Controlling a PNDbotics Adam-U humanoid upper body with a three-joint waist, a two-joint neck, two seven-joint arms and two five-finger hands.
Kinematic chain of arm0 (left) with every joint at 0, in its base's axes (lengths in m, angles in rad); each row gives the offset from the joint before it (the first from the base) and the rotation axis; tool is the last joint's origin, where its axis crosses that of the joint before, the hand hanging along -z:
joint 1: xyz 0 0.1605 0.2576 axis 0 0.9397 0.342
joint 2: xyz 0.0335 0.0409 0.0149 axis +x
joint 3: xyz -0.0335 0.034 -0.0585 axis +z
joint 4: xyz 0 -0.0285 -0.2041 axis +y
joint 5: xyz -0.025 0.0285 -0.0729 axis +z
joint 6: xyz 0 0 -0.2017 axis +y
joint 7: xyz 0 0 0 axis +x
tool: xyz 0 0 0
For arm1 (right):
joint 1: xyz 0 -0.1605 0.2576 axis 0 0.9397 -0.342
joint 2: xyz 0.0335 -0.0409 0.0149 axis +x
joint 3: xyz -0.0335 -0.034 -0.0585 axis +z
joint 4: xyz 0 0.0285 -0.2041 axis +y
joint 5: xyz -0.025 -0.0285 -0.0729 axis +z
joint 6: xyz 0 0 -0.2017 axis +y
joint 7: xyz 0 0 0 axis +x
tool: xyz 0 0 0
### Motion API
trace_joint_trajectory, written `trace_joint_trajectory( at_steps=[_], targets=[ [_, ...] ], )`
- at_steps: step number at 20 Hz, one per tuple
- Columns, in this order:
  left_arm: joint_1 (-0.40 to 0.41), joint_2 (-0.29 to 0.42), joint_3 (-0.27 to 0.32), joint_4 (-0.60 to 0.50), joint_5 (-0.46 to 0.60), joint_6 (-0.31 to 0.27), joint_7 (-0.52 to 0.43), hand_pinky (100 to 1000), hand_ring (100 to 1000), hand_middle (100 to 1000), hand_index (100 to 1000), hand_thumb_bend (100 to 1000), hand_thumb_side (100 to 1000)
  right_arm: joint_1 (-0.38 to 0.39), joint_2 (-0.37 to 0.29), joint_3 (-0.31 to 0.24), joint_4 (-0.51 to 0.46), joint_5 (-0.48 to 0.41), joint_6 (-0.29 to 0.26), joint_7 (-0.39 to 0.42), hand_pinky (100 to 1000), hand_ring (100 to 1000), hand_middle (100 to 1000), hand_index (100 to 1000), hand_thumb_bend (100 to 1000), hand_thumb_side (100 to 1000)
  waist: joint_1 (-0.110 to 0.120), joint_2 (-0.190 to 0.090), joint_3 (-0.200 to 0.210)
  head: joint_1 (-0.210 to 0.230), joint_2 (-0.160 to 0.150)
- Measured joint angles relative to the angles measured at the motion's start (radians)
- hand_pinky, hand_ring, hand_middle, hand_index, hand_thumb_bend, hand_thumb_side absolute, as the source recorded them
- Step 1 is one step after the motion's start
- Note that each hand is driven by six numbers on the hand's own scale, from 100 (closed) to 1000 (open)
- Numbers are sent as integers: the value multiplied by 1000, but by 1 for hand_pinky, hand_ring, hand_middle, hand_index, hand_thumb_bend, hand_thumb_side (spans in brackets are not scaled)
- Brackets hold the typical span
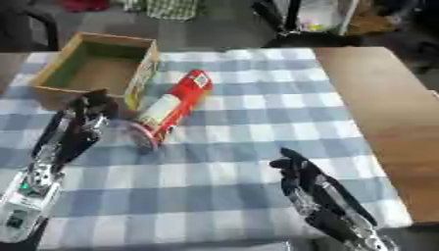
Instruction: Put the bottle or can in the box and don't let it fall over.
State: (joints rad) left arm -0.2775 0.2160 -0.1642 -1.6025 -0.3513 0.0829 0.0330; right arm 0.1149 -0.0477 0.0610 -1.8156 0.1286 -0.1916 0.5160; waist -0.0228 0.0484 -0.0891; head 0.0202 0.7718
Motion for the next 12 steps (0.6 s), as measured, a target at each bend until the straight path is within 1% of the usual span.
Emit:
trace_joint_trajectory(
  at_steps=[5,8,12],
  targets=[
    [-65,14,-68,77,-94,12,48,807,908,758,899,458,721,2,0,-15,-6,-2,-1,-17,952,946,814,1000,100,549,0,0,-8,-10,-1],
    [-106,14,-105,126,-148,7,56,803,904,758,901,461,716,8,0,-25,-13,-3,0,-30,951,943,811,1000,100,536,0,-1,-12,-15,-1],
    [-130,11,-137,185,-210,9,55,798,900,760,903,448,699,9,1,-35,-18,-5,1,-41,951,943,810,1000,100,543,0,-1,-17,-15,-6]
  ],
)
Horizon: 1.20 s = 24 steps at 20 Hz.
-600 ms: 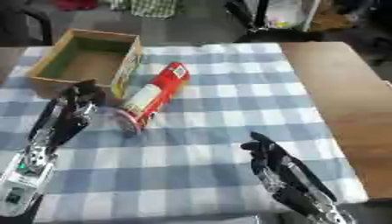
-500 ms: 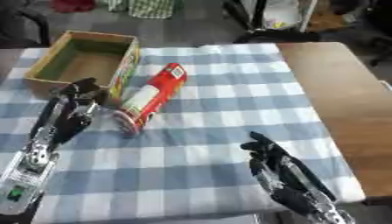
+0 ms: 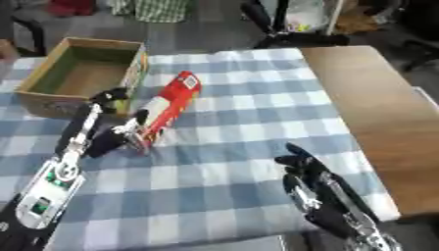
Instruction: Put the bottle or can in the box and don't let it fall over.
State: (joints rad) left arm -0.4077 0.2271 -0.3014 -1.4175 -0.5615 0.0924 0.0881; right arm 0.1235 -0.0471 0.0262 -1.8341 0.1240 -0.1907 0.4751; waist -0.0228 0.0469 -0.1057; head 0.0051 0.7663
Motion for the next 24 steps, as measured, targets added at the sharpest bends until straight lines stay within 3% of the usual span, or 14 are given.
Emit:
trace_joint_trajectory(
  at_steps=[7,16,24],
  targets=[
    [-11,-18,-17,87,-72,8,-4,791,897,756,903,432,684,0,0,-2,0,0,3,-6,952,943,809,1000,100,554,0,-3,-2,0,-3],
    [-19,-43,-21,185,-82,-12,-6,787,898,755,903,440,690,0,7,-1,0,0,3,-6,952,943,809,1000,100,559,0,-3,0,1,-3],
    [-33,-53,-21,221,-105,-18,-13,782,891,748,902,385,606,1,8,-1,0,0,3,-5,952,944,810,1000,100,572,0,-8,1,1,-3]
  ],
)
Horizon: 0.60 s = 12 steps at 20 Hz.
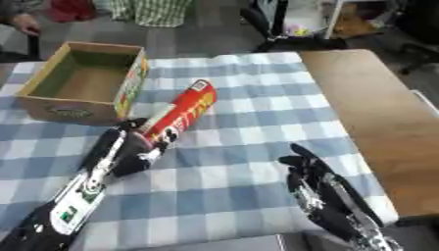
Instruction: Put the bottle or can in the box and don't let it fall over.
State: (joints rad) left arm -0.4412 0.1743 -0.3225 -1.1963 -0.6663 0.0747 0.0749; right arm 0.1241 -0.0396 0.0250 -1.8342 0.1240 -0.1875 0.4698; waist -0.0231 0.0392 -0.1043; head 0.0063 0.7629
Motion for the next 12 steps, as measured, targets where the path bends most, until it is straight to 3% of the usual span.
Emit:
trace_joint_trajectory(
  at_steps=[4,7,12],
  targets=[
    [-6,-7,0,9,-32,1,-8,766,874,728,897,323,544,0,0,0,0,1,0,1,952,944,809,1000,100,578,0,-2,0,0,0],
    [-9,-10,0,12,-57,1,-8,723,836,667,870,220,409,0,0,0,0,3,0,1,952,944,810,1000,100,583,0,-2,0,0,0],
    [-10,-16,7,17,-90,-5,-2,629,750,557,816,100,277,0,0,0,0,3,1,2,952,944,810,1000,100,588,0,-2,0,-3,0]
  ],
)
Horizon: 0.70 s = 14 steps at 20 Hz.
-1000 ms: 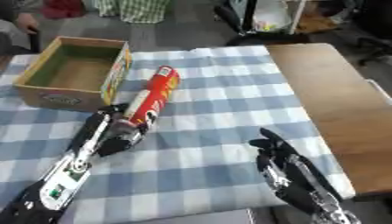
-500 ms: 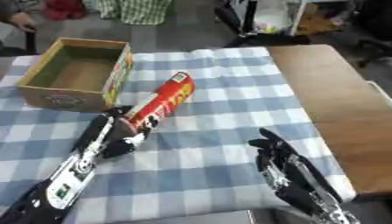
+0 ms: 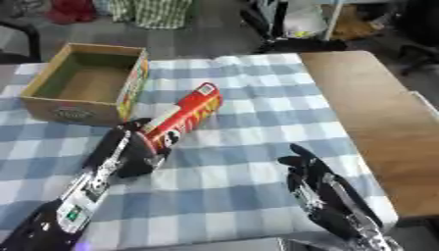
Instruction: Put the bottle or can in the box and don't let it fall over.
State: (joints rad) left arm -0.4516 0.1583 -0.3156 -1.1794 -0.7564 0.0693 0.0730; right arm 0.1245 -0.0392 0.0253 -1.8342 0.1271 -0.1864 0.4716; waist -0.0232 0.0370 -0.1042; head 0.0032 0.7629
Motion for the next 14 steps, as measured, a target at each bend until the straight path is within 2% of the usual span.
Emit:
trace_joint_trajectory(
  at_steps=[3,6,7,11,14],
  targets=[
    [-1,-1,2,3,-18,-5,11,558,683,490,768,100,218,0,0,0,0,0,0,0,953,944,810,1000,100,593,0,0,0,-2,0],
    [-1,-3,5,8,-24,-6,27,490,622,434,714,100,203,0,0,0,0,0,0,0,953,944,810,1000,100,592,0,0,0,-2,0],
    [-1,-5,6,12,-25,-6,36,441,586,394,680,100,233,0,0,0,0,0,0,0,953,945,810,1000,100,592,0,0,0,-3,0],
    [-4,-10,9,24,-18,-9,77,345,516,316,603,100,339,0,0,0,0,0,0,0,953,945,810,1000,100,592,0,0,0,-5,0],
    [-3,-10,17,26,2,-11,111,313,496,288,571,100,401,0,0,0,0,0,1,1,953,945,810,1000,100,593,0,0,0,-6,0]
  ],
)
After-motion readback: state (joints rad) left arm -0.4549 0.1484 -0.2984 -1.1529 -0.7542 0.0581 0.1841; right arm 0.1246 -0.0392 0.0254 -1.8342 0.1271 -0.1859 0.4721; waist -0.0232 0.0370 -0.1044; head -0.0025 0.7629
